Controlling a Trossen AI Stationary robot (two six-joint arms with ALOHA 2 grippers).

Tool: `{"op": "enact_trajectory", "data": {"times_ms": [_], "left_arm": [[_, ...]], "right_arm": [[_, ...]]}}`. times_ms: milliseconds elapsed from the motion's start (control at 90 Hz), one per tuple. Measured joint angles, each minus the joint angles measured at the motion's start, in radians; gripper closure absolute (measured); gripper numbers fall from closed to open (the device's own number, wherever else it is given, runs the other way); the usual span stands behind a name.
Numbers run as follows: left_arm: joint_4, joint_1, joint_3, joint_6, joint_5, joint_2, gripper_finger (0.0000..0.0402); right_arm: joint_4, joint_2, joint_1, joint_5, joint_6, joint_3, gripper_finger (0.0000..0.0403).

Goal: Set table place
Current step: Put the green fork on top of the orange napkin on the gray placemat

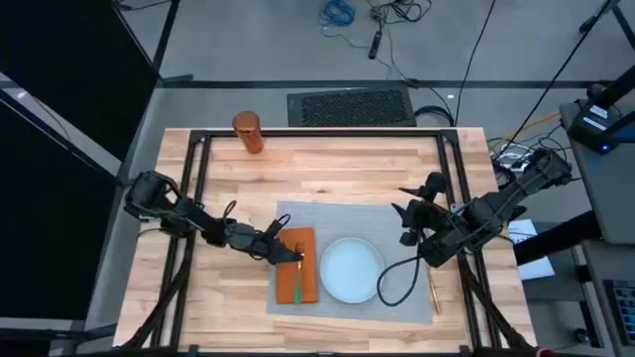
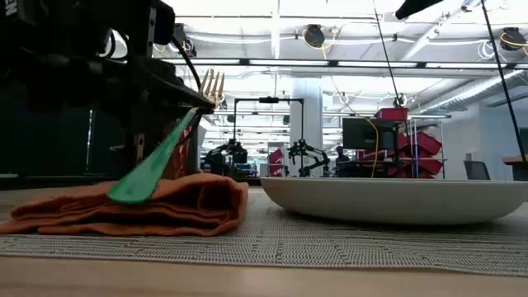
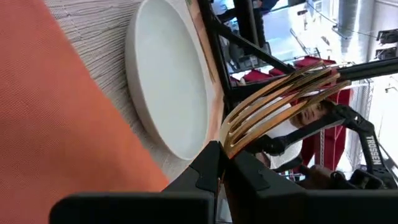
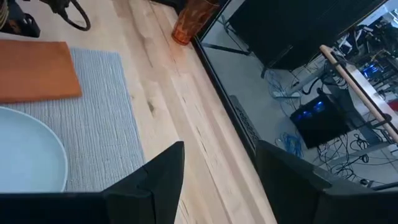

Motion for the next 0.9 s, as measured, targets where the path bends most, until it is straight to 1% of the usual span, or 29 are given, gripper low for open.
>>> {"op": "enact_trajectory", "data": {"times_ms": [389, 544, 667, 900], "left_arm": [[-0.065, 0.004, -0.002, 0.0, -0.007, 0.0, 0.0401], [-0.06, 0.008, -0.051, -0.004, -0.016, 0.0, 0.0401], [-0.002, 0.01, -0.097, -0.012, -0.062, -0.002, 0.04], [0.002, 0.026, -0.109, -0.019, -0.082, -0.003, 0.0373]], "right_arm": [[0.004, 0.0, 0.0, -0.007, 0.0, 0.0, 0.022], [0.004, 0.0, 0.001, -0.007, 0.0, 0.0, 0.022], [0.005, 0.0, 0.001, -0.007, 0.001, 0.0, 0.022], [0.005, 0.0, 0.003, -0.007, 0.013, 0.0, 0.022]]}}
